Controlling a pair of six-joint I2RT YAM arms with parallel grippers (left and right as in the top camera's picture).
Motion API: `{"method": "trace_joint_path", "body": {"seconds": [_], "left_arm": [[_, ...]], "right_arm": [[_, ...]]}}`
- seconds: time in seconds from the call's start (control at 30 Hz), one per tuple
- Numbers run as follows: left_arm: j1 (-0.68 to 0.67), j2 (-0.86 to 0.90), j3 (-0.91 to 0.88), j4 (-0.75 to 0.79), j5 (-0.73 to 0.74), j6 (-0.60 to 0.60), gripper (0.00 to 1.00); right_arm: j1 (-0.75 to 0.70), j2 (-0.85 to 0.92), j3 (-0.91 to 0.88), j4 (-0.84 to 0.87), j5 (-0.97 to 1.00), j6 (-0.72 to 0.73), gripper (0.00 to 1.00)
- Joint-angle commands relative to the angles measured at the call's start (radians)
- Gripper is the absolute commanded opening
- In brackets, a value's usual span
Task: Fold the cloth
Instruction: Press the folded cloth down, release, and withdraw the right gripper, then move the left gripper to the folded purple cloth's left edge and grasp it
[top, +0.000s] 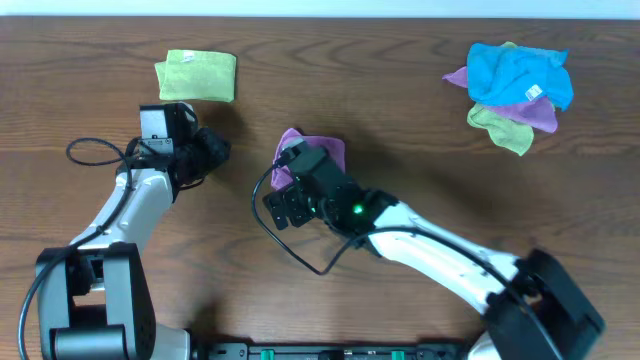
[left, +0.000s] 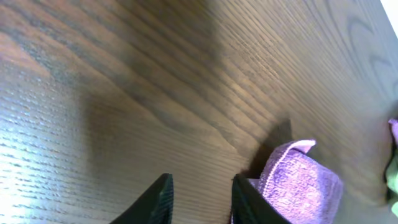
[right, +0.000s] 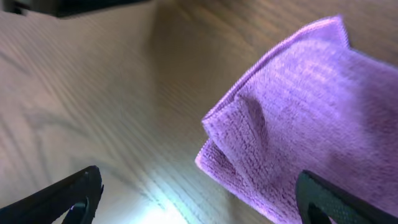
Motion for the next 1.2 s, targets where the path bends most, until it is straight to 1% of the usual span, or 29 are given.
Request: {"method": "trace_joint_path", "body": {"seconds": [0.0,0.07,0.13,0.23,0.3,0.4,0.47,0.57,0.67,0.8,0.93,1.03,1.17], "left_arm": [[0.004,-0.022,0.012,-0.002,0.024,-0.016,0.36],[0.004,-0.022,0.012,-0.002,0.027,-0.034,0.38],[0.004,-0.022,0.012,0.000,0.044,-0.044,0.48],[0.004,-0.022,0.012,-0.003,0.088,-0.047,0.73],[0.004,-0.022,0.012,-0.008,0.121,-0.053,0.84],[0.004,-0.022,0.012,-0.009,0.178,-0.086,0.98],[0.004,-0.022,0.012,-0.009,0.211,-0.104,0.95],[0.001,-0.022,0.012,-0.032,0.253,-0.115,0.95],[-0.014,-0.022,0.012,-0.089,0.262,-0.126,0.95],[-0.047,-0.022,0.011,-0.135,0.261,-0.126,0.95],[-0.095,-0.022,0.011,-0.155,0.261,-0.136,0.95],[-0.130,-0.022,0.008,-0.161,0.246,-0.148,0.95],[-0.142,-0.021,-0.024,-0.180,0.233,-0.169,0.95]], "right_arm": [[0.006,-0.043,0.016,-0.043,0.000,-0.005,0.99],[0.004,-0.056,0.016,-0.068,0.000,-0.005,0.99],[-0.005,-0.071,0.016,-0.094,0.008,-0.004,0.99],[-0.038,-0.109,0.016,-0.137,0.015,0.024,0.99],[-0.070,-0.141,0.016,-0.169,0.014,0.044,0.99],[-0.127,-0.200,0.016,-0.257,0.014,0.065,0.99],[-0.164,-0.237,0.016,-0.329,0.014,0.062,0.99],[-0.213,-0.308,0.011,-0.452,-0.008,0.012,0.99],[-0.228,-0.396,-0.016,-0.541,0.002,-0.002,0.99],[-0.228,-0.559,-0.119,-0.560,0.007,0.008,0.99],[-0.248,-0.775,-0.268,-0.578,0.004,0.076,0.99],[-0.263,-0.978,-0.374,-0.580,-0.062,0.093,0.99],[-0.267,-1.181,-0.447,-0.623,-0.075,0.155,0.99]]}}
